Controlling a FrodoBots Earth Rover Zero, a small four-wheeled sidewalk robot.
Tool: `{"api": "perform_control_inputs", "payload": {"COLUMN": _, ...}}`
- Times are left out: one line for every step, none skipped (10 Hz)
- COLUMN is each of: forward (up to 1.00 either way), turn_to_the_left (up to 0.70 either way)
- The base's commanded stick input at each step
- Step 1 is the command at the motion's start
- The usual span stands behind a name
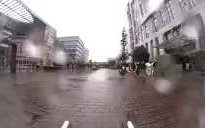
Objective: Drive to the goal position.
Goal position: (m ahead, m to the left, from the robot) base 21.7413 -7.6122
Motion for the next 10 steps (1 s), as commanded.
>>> {"api": "perform_control_inputs", "payload": {"forward": 0.7, "turn_to_the_left": 0.0}}
{"api": "perform_control_inputs", "payload": {"forward": 0.7, "turn_to_the_left": 0.0}}
{"api": "perform_control_inputs", "payload": {"forward": 0.7, "turn_to_the_left": 0.0}}
{"api": "perform_control_inputs", "payload": {"forward": 0.7, "turn_to_the_left": 0.0}}
{"api": "perform_control_inputs", "payload": {"forward": 0.7, "turn_to_the_left": 0.0}}
{"api": "perform_control_inputs", "payload": {"forward": 0.7, "turn_to_the_left": 0.0}}
{"api": "perform_control_inputs", "payload": {"forward": 0.7, "turn_to_the_left": 0.0}}
{"api": "perform_control_inputs", "payload": {"forward": 0.7, "turn_to_the_left": 0.0}}
{"api": "perform_control_inputs", "payload": {"forward": 0.7, "turn_to_the_left": 0.0}}
{"api": "perform_control_inputs", "payload": {"forward": 0.7, "turn_to_the_left": 0.0}}
